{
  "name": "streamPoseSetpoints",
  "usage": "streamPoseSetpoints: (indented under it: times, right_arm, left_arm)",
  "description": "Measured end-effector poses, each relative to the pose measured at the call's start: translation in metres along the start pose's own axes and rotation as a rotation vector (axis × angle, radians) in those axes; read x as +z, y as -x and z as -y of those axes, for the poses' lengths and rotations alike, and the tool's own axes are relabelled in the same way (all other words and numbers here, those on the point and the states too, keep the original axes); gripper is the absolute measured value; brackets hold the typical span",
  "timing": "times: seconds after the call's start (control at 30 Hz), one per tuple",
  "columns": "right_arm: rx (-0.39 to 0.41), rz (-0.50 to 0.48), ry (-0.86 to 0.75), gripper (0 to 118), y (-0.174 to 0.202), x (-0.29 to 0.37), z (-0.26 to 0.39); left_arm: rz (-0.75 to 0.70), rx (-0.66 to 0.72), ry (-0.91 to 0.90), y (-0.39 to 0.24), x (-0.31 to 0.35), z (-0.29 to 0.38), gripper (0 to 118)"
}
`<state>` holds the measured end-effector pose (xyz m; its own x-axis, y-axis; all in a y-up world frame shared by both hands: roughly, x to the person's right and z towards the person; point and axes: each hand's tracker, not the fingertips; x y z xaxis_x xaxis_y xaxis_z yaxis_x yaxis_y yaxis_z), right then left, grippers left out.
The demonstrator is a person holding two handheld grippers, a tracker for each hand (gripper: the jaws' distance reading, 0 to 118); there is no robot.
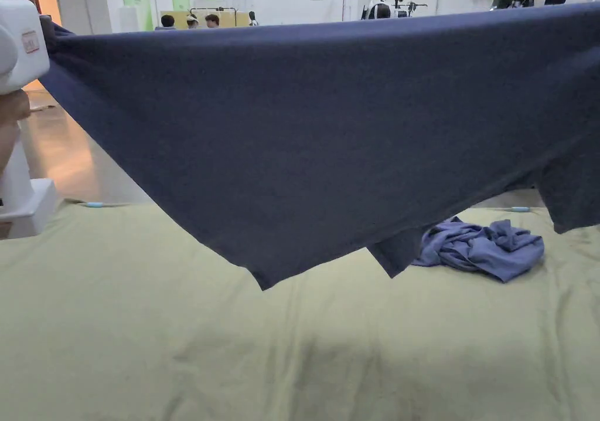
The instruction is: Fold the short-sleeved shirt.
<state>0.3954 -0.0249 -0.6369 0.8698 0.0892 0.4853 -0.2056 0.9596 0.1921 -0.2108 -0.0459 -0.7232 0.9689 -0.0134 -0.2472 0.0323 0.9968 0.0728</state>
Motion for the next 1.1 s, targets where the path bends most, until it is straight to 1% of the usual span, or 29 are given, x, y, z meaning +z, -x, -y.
streamPoseSetpoints:
  times: [0.07, 0.1, 0.17, 0.27, 0.37, 0.4, 0.43, 0.5, 0.53, 0.57, 0.6, 0.63, 0.67, 0.8, 0.87, 0.93, 0.97, 1.03, 1.1]
  right_arm:
    - [0.019, -0.019, 0.021, 5, 0.006, 0.001, 0.028]
    - [0.032, -0.041, 0.054, 5, 0.007, 0.001, 0.045]
    - [0.067, -0.064, 0.134, 5, 0.01, 0.005, 0.085]
    - [0.098, -0.101, 0.23, 5, 0.009, 0.027, 0.145]
    - [0.13, -0.139, 0.307, 5, 0.003, 0.069, 0.202]
    - [0.144, -0.14, 0.35, 5, -0.001, 0.082, 0.218]
    - [0.141, -0.144, 0.367, 5, -0.005, 0.101, 0.231]
    - [0.164, -0.127, 0.409, 5, -0.014, 0.139, 0.252]
    - [0.186, -0.119, 0.423, 5, -0.018, 0.157, 0.262]
    - [0.189, -0.127, 0.444, 5, -0.024, 0.174, 0.267]
    - [0.167, -0.144, 0.463, 5, -0.029, 0.194, 0.267]
    - [0.154, -0.155, 0.505, 5, -0.035, 0.209, 0.268]
    - [0.147, -0.161, 0.522, 5, -0.041, 0.225, 0.265]
    - [0.157, -0.193, 0.534, 5, -0.067, 0.289, 0.242]
    - [0.146, -0.224, 0.555, 5, -0.087, 0.32, 0.231]
    - [0.141, -0.242, 0.593, 5, -0.103, 0.346, 0.226]
    - [0.157, -0.267, 0.634, 5, -0.11, 0.359, 0.226]
    - [0.175, -0.278, 0.651, 5, -0.123, 0.387, 0.231]
    - [0.227, -0.309, 0.686, 5, -0.132, 0.411, 0.239]
  left_arm:
    - [-0.034, -0.031, -0.007, -0.006, -0.001, 0.029, 3]
    - [-0.039, -0.036, -0.009, -0.016, 0.012, 0.043, 3]
    - [-0.011, -0.033, 0.052, -0.017, 0.015, 0.08, 3]
    - [0.017, -0.027, 0.174, -0.015, 0.026, 0.141, 3]
    - [0.051, -0.017, 0.277, -0.011, 0.053, 0.2, 3]
    - [0.067, -0.029, 0.291, -0.009, 0.064, 0.216, 3]
    - [0.069, -0.05, 0.311, -0.008, 0.078, 0.231, 3]
    - [0.084, -0.073, 0.295, 0.001, 0.111, 0.256, 3]
    - [0.09, -0.122, 0.322, 0.004, 0.127, 0.268, 3]
    - [0.094, -0.142, 0.357, 0.009, 0.141, 0.278, 3]
    - [0.101, -0.145, 0.382, 0.013, 0.153, 0.283, 3]
    - [0.101, -0.123, 0.417, 0.022, 0.171, 0.283, 3]
    - [0.105, -0.083, 0.406, 0.03, 0.188, 0.283, 3]
    - [0.147, -0.09, 0.448, 0.056, 0.243, 0.262, 3]
    - [0.161, -0.064, 0.474, 0.074, 0.271, 0.252, 3]
    - [0.195, -0.059, 0.548, 0.093, 0.295, 0.246, 3]
    - [0.2, -0.044, 0.537, 0.103, 0.311, 0.248, 3]
    - [0.225, -0.082, 0.593, 0.119, 0.332, 0.257, 3]
    - [0.219, -0.096, 0.6, 0.131, 0.351, 0.267, 3]
